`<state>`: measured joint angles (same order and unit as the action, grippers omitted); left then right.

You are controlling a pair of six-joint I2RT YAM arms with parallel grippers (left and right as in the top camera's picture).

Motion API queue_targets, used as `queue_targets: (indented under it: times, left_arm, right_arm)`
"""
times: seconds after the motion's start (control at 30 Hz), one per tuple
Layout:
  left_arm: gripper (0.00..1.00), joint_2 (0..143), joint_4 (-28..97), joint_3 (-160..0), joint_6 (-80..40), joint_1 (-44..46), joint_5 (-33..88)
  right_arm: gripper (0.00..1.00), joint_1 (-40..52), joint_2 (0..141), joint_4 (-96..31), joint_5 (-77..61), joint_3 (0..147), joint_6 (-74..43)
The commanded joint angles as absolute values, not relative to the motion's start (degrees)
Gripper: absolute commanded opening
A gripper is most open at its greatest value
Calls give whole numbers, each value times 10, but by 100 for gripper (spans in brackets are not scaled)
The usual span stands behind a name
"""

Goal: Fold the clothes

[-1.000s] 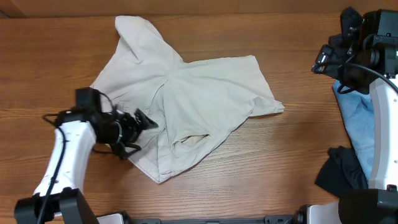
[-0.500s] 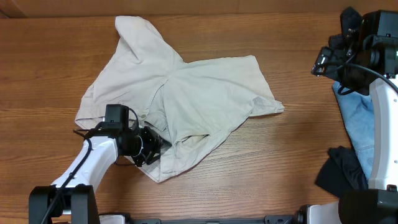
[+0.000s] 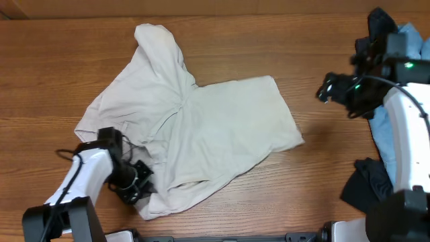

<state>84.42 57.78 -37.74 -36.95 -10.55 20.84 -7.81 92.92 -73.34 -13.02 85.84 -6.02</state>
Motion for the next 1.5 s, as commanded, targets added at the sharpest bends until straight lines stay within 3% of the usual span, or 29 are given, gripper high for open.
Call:
queue_targets:
  times: [0.0,0.33,0.77,0.83,0.97,1.03,1.17,1.47]
  left_arm:
    - [4,837,574,-377,-335,-144,162]
    - [4,837,561,-377,-328,-181,173]
    - [4,837,542,-413,-329,-196,187]
    - [4,837,542,-416,-329,-196,189]
    - [4,837,549,-416,-329,-196,191]
    - [4,837,557,-416,-329,-196,191]
    - [4,837,563,-417,-325,-197,190]
    - [4,837,565,-520,-294,-232,217]
  right_arm:
    - [95,-61,937,-700,-217,788,-35]
    - [91,-34,937,-512,-233,573,-50]
    - [74,-34,937,-480,-241,501,-52]
    - [63,-34,937,-473,-241,494,-52]
    - [53,-34,937,-442,-241,472,-62]
    - [42,-34,937,-426,-242,462,-62]
    - [7,-34,937,-411,-250,459,-62]
    - [4,-34,934,-403,-315,496,-58]
